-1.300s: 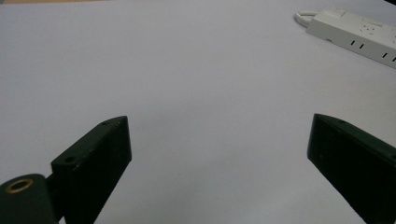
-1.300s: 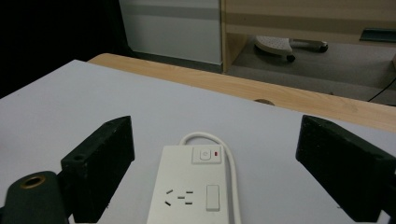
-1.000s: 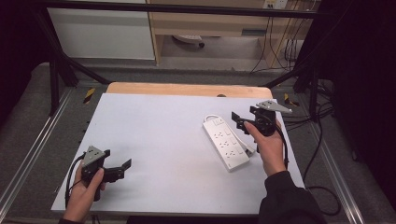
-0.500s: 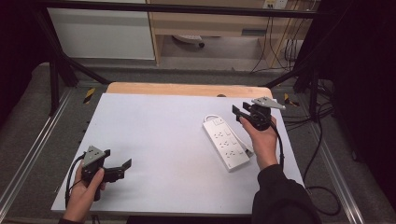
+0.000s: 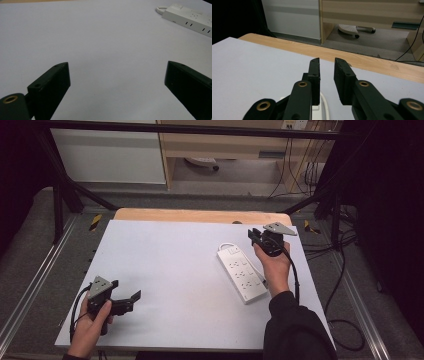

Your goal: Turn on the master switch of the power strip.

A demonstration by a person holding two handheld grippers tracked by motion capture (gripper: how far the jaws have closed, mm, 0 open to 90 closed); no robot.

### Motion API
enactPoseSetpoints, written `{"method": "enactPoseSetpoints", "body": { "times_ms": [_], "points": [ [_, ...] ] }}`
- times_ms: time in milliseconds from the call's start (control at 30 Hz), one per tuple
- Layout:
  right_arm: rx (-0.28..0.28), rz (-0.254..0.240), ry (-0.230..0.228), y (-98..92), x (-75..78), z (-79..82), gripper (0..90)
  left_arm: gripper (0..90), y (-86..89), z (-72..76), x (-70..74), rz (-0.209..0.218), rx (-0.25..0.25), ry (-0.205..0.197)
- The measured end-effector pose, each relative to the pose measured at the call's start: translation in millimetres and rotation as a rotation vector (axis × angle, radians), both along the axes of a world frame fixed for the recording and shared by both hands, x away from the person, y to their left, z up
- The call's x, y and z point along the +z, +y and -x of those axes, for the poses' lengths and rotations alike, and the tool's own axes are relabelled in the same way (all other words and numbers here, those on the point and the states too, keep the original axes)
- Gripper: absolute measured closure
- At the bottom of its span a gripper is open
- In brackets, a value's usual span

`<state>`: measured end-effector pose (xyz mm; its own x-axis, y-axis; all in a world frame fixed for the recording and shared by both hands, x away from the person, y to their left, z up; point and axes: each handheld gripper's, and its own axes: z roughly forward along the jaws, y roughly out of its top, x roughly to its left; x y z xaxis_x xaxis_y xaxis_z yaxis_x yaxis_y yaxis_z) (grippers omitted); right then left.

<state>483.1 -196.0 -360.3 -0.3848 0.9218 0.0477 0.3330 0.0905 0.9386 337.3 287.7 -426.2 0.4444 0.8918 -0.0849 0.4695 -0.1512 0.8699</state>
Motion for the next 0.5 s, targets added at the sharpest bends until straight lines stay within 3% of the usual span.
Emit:
{"method": "enactPoseSetpoints", "body": {
  "times_ms": [500],
  "points": [
    [0.034,0.02,0.015,16.0,-12.6,-10.8,87.1,6.3,0.5,-0.3,0.1,-0.001,0.0,-0.003]
  ]
}}
